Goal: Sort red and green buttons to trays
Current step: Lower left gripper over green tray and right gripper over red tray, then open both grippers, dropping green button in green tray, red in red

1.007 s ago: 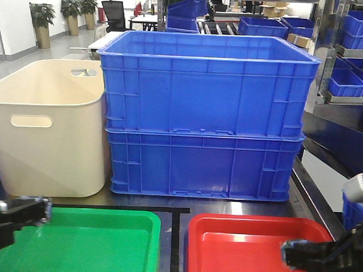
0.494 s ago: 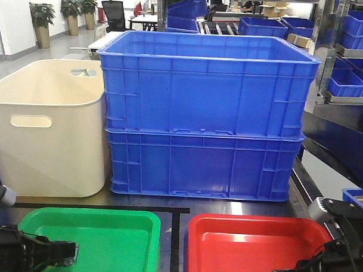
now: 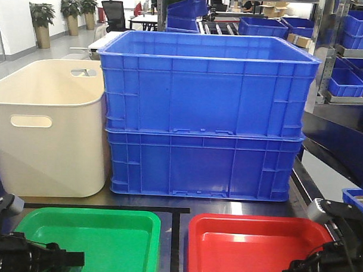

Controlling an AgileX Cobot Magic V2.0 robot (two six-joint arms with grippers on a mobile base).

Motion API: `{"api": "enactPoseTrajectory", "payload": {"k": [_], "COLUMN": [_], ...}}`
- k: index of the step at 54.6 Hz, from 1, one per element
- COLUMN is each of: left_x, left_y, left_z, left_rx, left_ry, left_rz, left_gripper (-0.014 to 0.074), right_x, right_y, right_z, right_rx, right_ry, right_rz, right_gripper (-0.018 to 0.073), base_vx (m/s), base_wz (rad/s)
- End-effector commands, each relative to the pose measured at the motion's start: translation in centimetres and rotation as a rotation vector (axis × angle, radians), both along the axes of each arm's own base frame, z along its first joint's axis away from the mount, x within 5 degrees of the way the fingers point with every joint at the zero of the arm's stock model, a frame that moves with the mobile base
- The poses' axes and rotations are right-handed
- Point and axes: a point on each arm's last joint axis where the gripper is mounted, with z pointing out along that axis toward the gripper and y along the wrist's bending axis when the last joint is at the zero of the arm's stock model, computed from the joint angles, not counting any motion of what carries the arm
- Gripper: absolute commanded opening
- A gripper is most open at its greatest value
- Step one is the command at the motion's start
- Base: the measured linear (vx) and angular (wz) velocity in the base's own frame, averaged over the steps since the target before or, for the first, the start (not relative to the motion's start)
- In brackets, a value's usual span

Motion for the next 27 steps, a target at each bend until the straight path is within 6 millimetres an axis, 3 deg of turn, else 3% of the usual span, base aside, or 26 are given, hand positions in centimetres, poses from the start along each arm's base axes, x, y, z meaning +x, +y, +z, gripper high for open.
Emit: {"api": "enactPoseTrajectory", "payload": {"k": [1, 8, 15, 21, 27], "left_x": [-0.1, -0.2, -0.3, -0.5, -1.3], "left_y": [-0.6, -0.7, -0.7, -0.7, -0.7], "left_z": [1.9, 2.0, 3.3, 6.5, 11.3], "left_rx": [-0.075, -0.091, -0.115, -0.119, -0.129], "left_ry": [-0.040, -0.037, -0.081, -0.192, -0.357], "left_rz": [-0.033, -0.044, -0.026, -0.033, -0.050], "left_gripper": [0.0680, 0.0689, 0.0666, 0.0646, 0.0638], "right_x": [0.4, 0.4, 0.0, -0.8, -2.3], "right_y": [0.0, 0.2, 0.1, 0.1, 0.0], "right_z": [1.9, 2.8, 5.8, 9.1, 12.4], "right_rx": [0.037, 0.072, 0.066, 0.047, 0.030], "right_ry": [-0.078, -0.109, -0.221, -0.352, -0.480], "right_rz": [-0.030, -0.046, -0.041, -0.030, -0.022], "right_gripper": [0.0555, 0.0549, 0.0545, 0.0544, 0.0544], "base_vx": [0.00, 0.00, 0.00, 0.00, 0.00], "base_wz": [0.00, 0.00, 0.00, 0.00, 0.00]}}
